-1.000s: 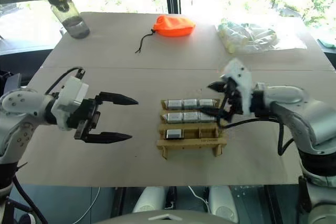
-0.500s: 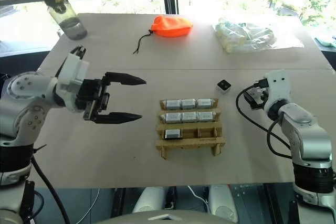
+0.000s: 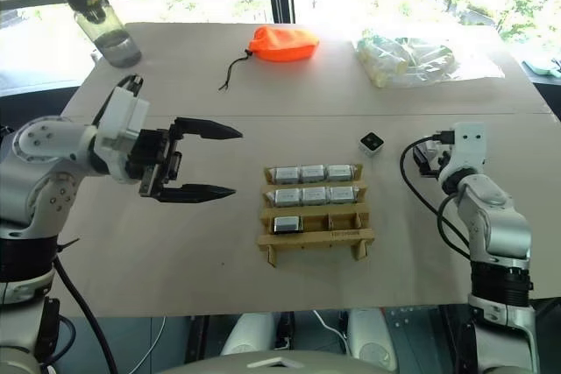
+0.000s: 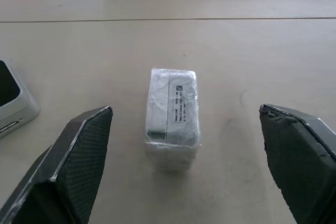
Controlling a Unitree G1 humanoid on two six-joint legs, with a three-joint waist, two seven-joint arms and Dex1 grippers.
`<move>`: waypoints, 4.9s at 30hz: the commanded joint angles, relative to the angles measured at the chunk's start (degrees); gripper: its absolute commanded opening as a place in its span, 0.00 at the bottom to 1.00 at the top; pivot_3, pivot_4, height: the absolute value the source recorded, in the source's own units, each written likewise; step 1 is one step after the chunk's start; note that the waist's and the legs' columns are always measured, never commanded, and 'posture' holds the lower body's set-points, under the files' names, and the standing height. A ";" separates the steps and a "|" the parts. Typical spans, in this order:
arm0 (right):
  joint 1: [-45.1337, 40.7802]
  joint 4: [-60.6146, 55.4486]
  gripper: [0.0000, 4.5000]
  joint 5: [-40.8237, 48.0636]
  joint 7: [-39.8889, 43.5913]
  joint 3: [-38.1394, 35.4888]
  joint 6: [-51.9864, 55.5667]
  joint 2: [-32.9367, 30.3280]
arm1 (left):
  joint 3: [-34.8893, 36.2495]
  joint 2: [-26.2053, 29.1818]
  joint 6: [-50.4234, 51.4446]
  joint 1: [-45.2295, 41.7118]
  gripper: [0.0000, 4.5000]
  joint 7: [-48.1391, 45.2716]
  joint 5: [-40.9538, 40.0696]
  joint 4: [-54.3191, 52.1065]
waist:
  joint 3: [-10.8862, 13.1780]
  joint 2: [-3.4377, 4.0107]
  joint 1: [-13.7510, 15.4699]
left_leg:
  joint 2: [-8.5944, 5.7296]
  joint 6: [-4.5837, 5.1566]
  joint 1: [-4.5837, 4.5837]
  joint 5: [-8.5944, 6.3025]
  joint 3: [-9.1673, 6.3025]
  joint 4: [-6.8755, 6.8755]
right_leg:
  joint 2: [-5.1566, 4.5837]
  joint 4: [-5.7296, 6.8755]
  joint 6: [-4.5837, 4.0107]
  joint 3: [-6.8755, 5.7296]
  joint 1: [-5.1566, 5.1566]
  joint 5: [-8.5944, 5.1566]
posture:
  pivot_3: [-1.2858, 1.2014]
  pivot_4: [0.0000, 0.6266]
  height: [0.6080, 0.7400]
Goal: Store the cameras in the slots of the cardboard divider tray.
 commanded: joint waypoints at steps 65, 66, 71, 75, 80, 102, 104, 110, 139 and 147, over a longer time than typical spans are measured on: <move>-4.69 -9.26 0.16 -2.62 58.97 33.95 -26.71 -16.73 | 11.88 3.34 4.07 13.15 1.00 5.07 -6.59 -9.36 | 0.04 -0.04 1.09 | 0.04 0.00 0.03 0.00 -0.08 0.09 | -0.06 0.02 -0.01 -0.10 0.05 0.00 | 0.52 0.24 1.00; -4.59 -9.24 0.16 -3.06 58.39 34.09 -26.45 -16.62 | 11.87 3.37 4.09 13.08 1.00 5.01 -6.60 -9.32 | 0.04 -0.05 1.13 | 0.04 0.00 0.02 0.00 -0.08 0.09 | -0.06 0.02 -0.01 -0.10 0.05 0.00 | 0.52 0.24 1.00; -3.26 -11.92 0.16 -0.29 59.52 34.47 -22.95 -16.94 | 11.82 3.53 4.12 12.90 1.00 4.59 -6.61 -9.15 | 0.03 -0.07 1.15 | 0.04 0.00 0.07 0.00 -0.06 0.10 | -0.06 0.02 0.00 -0.09 0.09 0.00 | 0.52 0.24 1.00; -3.31 -13.48 0.57 1.36 59.49 33.64 -20.29 -17.24 | 11.56 3.61 4.14 12.54 1.00 4.30 -6.55 -8.93 | 0.03 -0.06 1.16 | 0.04 0.00 0.05 0.00 -0.09 0.10 | -0.05 0.02 -0.01 -0.11 0.08 0.00 | 0.52 0.24 1.00; -4.27 -17.66 0.99 9.21 59.08 29.46 -12.62 -17.55 | 11.36 3.69 4.08 12.32 1.00 4.04 -6.37 -8.69 | 0.03 -0.06 1.17 | 0.04 0.00 0.04 0.00 -0.08 0.10 | -0.05 0.01 -0.01 -0.11 0.07 0.00 | 0.52 0.24 1.00; -14.01 9.37 0.99 0.23 35.91 21.22 -9.73 -10.86 | 9.83 3.44 8.77 10.95 1.00 15.53 -2.22 -7.91 | 0.04 -0.07 1.13 | 0.01 0.00 -0.03 0.00 -0.07 0.02 | -0.06 0.03 -0.02 -0.10 0.00 0.01 | 0.52 0.24 1.00; -14.11 11.00 0.99 -1.33 34.28 21.28 -10.80 -10.06 | 10.24 3.22 9.94 11.00 1.00 16.32 -3.10 -8.49 | 0.04 -0.07 1.10 | 0.02 0.00 -0.02 0.00 -0.06 0.03 | -0.06 0.04 -0.01 -0.08 0.00 0.01 | 0.52 0.24 1.00; -15.67 15.38 0.99 -3.88 30.38 19.90 -14.04 -8.10 | 10.72 3.61 11.27 10.52 1.00 16.94 -3.75 -8.63 | 0.03 -0.07 1.05 | 0.03 0.00 -0.02 0.00 -0.05 0.03 | -0.07 0.03 -0.01 -0.07 0.00 0.01 | 0.52 0.24 1.00; -14.44 14.25 0.41 -10.59 35.63 22.26 -33.63 -12.73 | 8.13 0.57 13.91 6.43 1.00 18.82 -5.20 -7.18 | 0.10 0.05 1.00 | 0.01 -0.01 -0.04 0.00 -0.06 0.02 | -0.10 0.00 0.00 -0.08 0.00 0.01 | 0.52 0.24 1.00; -17.20 5.88 0.41 -19.98 36.55 26.70 -59.42 -14.68 | 1.87 -4.82 16.62 0.56 1.00 22.98 -3.61 -4.99 | 0.12 0.02 0.52 | 0.01 -0.02 -0.02 0.01 -0.07 0.06 | -0.09 0.04 0.00 -0.08 0.00 0.01 | 0.52 0.24 1.00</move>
